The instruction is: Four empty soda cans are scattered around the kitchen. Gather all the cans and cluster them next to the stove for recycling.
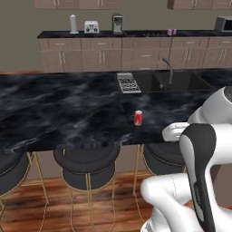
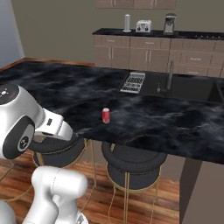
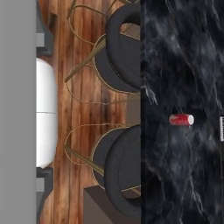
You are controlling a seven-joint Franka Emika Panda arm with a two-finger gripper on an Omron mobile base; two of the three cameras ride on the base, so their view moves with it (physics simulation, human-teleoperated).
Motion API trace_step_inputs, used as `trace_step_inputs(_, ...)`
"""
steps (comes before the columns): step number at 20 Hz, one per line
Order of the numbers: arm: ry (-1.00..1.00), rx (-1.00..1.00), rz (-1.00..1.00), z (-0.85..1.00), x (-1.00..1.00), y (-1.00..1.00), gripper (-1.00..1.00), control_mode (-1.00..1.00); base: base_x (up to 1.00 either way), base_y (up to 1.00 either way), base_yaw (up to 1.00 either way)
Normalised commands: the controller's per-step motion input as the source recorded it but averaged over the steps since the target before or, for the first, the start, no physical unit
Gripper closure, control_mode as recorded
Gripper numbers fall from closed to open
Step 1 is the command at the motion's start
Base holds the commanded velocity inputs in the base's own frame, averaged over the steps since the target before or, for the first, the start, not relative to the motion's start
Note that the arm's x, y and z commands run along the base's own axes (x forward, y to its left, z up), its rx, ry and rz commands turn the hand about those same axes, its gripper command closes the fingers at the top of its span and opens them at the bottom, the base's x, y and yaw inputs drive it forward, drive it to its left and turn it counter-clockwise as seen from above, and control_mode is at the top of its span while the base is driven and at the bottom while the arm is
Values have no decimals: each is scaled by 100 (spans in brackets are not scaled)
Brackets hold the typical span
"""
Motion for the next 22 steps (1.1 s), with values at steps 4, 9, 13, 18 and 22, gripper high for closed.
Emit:
trace_step_inputs(4, 0, 0, 0, 0, 0, 0, -100, 100, 42, 16, -6)
trace_step_inputs(9, 0, 0, 0, 0, 0, 0, -100, 100, 51, 21, -4)
trace_step_inputs(13, 0, 0, 0, 0, 0, 0, -100, 100, 40, 16, -4)
trace_step_inputs(18, 0, 0, 0, 0, 0, 0, -100, 100, 30, 22, -4)
trace_step_inputs(22, 0, 0, 0, 0, 0, 0, -100, 100, 8, 22, -2)
